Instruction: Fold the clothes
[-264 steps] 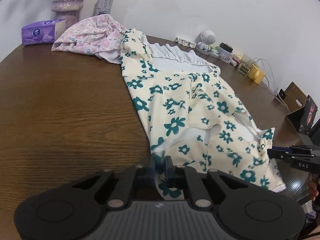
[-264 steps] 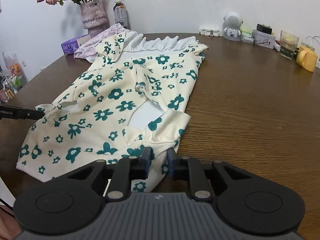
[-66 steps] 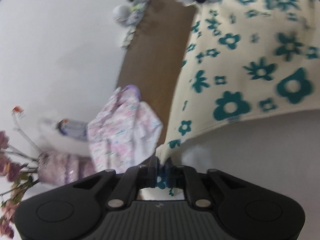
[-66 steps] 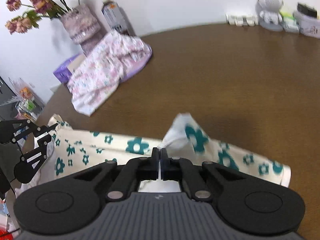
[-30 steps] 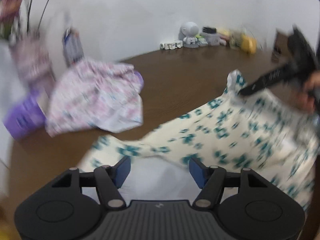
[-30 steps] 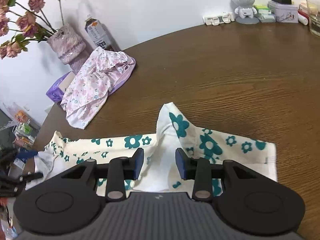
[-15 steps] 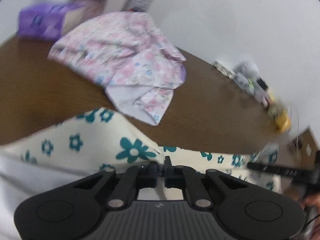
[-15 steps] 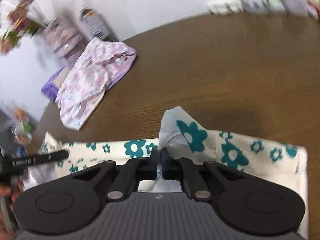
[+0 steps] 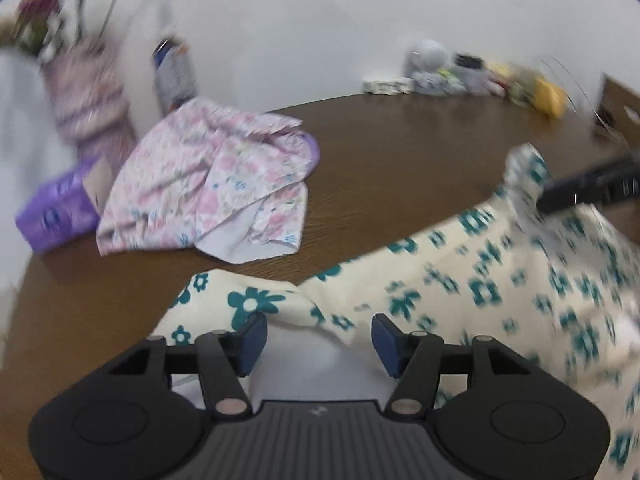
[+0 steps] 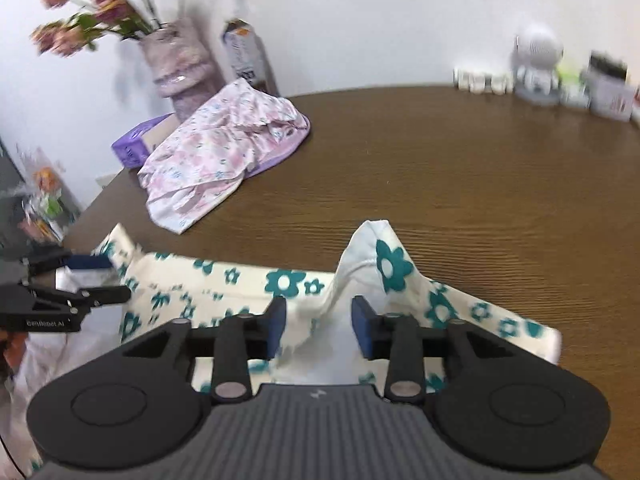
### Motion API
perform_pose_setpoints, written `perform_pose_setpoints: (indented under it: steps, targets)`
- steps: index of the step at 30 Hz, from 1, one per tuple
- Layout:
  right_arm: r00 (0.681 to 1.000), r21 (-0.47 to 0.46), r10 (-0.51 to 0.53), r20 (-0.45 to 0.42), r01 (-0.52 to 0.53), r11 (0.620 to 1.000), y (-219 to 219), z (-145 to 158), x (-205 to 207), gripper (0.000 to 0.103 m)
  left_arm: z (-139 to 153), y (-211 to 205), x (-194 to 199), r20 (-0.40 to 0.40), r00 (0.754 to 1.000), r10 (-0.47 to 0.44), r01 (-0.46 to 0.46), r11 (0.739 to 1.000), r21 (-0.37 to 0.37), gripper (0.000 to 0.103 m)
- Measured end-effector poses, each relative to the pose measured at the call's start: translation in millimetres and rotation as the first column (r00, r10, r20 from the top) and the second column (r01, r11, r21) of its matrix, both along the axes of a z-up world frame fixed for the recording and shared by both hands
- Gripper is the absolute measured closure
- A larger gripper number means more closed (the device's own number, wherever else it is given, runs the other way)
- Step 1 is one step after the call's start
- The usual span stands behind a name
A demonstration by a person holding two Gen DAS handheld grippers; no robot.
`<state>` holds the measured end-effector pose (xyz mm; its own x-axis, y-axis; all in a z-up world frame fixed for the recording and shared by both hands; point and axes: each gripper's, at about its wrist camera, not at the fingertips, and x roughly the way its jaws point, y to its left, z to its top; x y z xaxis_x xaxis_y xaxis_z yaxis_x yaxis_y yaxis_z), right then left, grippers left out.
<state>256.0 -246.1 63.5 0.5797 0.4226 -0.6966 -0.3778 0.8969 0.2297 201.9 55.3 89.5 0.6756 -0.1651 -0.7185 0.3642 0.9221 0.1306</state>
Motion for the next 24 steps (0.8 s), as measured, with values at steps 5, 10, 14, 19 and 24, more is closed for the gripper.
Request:
perform_pose_setpoints:
  steps: [5,10,14,19,24]
  targets:
    - [0.999,-0.066,0.017,0.045,-0.014,0.998,-2.6,10.0,-42.2,0.056,12.8,-0.9,-32.7,0.044,0.998,-0.035,0.032,0.997,0.063,0.033]
    - [0.998,-0.097,0.018,0.059,-0.012,0.995,-8.1,7.0,-83.3,0.053,27.9,4.4,-71.1,0.075,0.997,-0.031,0.025,0.996,0.082,0.028]
    - [0.998,-0.123,0.018,0.065,-0.01,0.992,-9.9,3.7,-108.2,0.052,33.0,5.2,-110.8,0.062,0.997,-0.05,0.045,0.997,0.069,0.026]
    - [0.998,-0.148,0.022,0.067,-0.012,0.989,-12.1,-3.7,-134.8,0.05,24.2,-3.6,-168.6,0.005,0.996,-0.093,0.092,0.995,0.031,0.023]
    - [0.998,-0.148,0.012,0.069,-0.002,0.989,-17.8,-12.9,-155.3,0.049,-4.5,-12.8,-209.3,-0.053,0.996,-0.067,0.067,0.998,0.004,0.023]
